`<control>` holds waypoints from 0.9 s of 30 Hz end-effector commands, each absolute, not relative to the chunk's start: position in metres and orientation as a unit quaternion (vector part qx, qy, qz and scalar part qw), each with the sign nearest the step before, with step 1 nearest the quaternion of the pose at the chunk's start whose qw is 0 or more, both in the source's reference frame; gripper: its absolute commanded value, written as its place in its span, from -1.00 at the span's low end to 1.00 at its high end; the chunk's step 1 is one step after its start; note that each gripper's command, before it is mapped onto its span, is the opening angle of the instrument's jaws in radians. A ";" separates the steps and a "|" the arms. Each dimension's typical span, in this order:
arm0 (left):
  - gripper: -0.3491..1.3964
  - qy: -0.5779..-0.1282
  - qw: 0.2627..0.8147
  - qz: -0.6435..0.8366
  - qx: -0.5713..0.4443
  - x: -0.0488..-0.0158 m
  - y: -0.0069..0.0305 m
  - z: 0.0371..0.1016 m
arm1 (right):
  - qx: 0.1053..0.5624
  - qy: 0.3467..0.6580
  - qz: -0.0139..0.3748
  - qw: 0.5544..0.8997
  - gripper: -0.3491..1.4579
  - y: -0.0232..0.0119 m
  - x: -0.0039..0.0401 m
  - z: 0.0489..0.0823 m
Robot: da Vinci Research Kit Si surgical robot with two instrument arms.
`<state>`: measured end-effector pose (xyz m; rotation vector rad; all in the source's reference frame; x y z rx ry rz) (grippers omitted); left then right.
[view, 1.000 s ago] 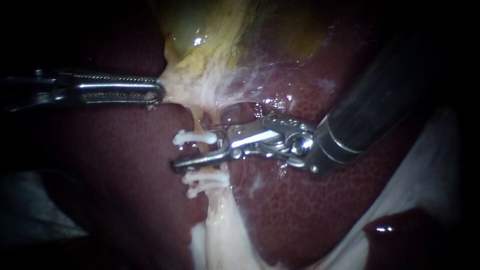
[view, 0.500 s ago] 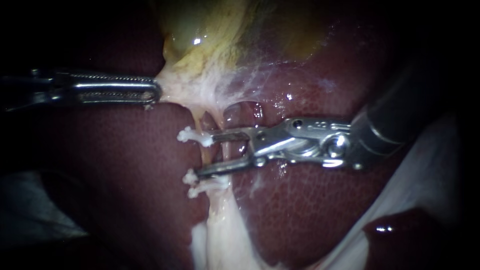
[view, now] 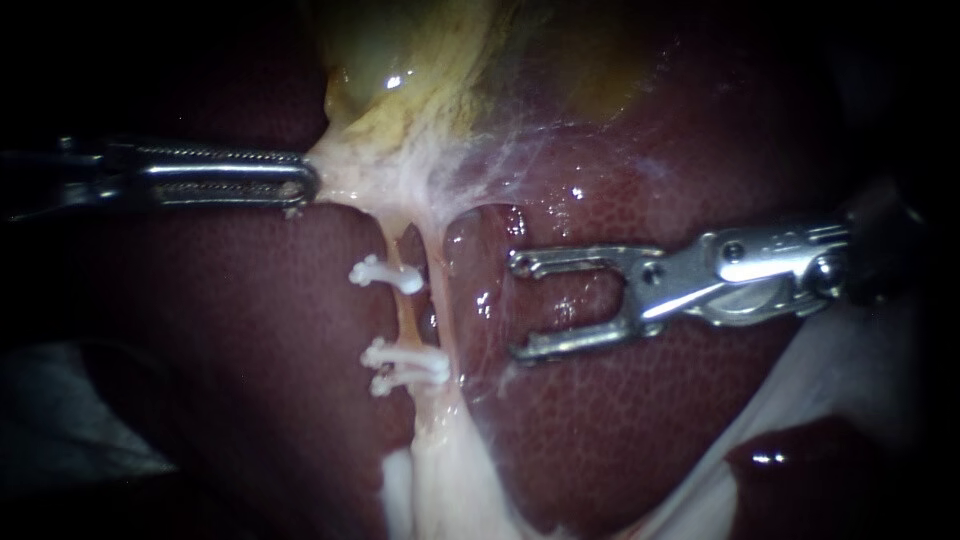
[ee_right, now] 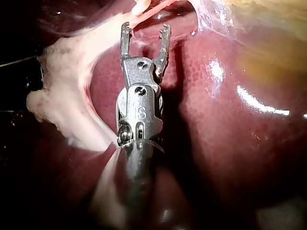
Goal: Going back third clip left tube
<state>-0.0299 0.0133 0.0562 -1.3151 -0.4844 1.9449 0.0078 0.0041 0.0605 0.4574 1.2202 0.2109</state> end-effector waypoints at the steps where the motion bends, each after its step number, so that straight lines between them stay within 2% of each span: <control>1: -1.00 -0.189 0.363 0.756 -0.511 -0.0299 0.0132 0.0563 | 0.210 0.568 0.093 0.790 -0.06 0.0041 0.0075 0.0604; 16: -1.00 -0.185 0.364 0.756 -0.511 -0.0302 0.0136 0.0578 | 0.198 0.566 0.088 0.795 -0.06 0.0038 0.0050 0.0584; 27: -1.00 -0.177 0.362 0.762 -0.508 -0.0319 0.0134 0.0624 | 0.193 0.562 0.092 0.799 -0.06 0.0038 0.0044 0.0583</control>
